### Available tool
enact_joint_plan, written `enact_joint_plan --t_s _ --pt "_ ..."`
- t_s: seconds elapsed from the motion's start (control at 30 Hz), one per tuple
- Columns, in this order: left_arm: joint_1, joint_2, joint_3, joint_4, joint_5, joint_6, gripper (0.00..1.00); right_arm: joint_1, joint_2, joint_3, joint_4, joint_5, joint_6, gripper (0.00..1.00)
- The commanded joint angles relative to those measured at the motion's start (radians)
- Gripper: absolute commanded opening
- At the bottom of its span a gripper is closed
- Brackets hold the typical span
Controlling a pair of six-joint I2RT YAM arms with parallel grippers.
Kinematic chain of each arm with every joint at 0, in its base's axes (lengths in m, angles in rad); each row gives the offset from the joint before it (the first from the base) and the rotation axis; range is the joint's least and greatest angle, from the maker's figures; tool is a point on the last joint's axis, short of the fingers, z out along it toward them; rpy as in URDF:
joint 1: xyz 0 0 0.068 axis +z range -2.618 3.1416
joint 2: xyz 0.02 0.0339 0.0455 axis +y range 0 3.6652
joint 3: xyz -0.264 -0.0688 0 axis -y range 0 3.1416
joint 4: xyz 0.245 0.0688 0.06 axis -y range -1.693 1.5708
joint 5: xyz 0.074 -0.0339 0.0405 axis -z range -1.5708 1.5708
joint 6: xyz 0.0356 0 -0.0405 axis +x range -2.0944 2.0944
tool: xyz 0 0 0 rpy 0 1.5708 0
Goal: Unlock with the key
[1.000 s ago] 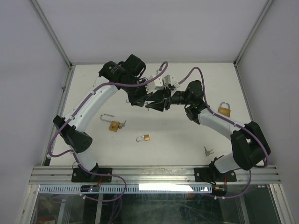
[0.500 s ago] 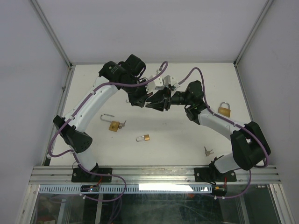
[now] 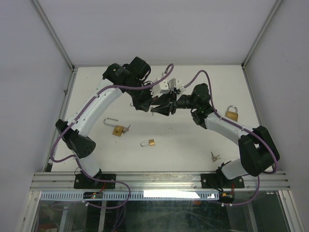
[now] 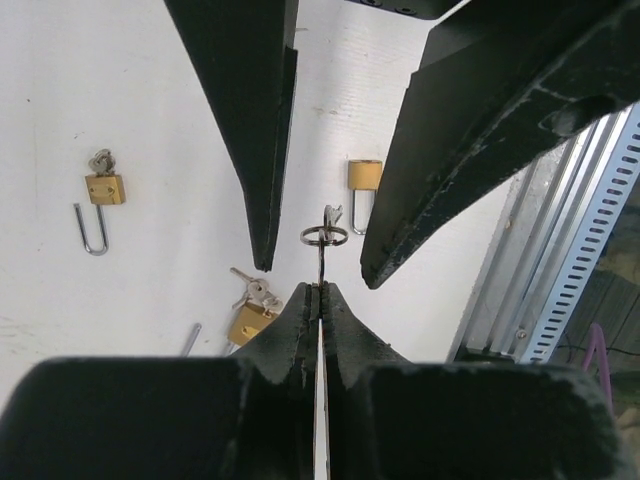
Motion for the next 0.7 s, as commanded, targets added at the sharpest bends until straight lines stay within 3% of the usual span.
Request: enact_joint_plan --t_s 0.0,0.13,0.3,0.67 --pt "-0.009 -0.004 0.031 0.043 0.043 -0.02 0.0 0.006 0.007 0.023 0.002 0.02 -0.012 0.42" --pt "-0.007 -0.009 0.022 0.052 0.049 -0.024 0.0 -0.003 0.026 -0.012 0.194 0.008 0.127 0.43" --pt "-0.005 -0.01 0.023 0.053 0.048 -0.025 0.0 -0.007 0.025 -0.024 0.214 0.011 0.136 0.36" --pt "-0.001 -0.009 0.017 0.056 0.064 -0.025 0.0 -0.028 0.004 -0.041 0.196 0.005 0.134 0.39"
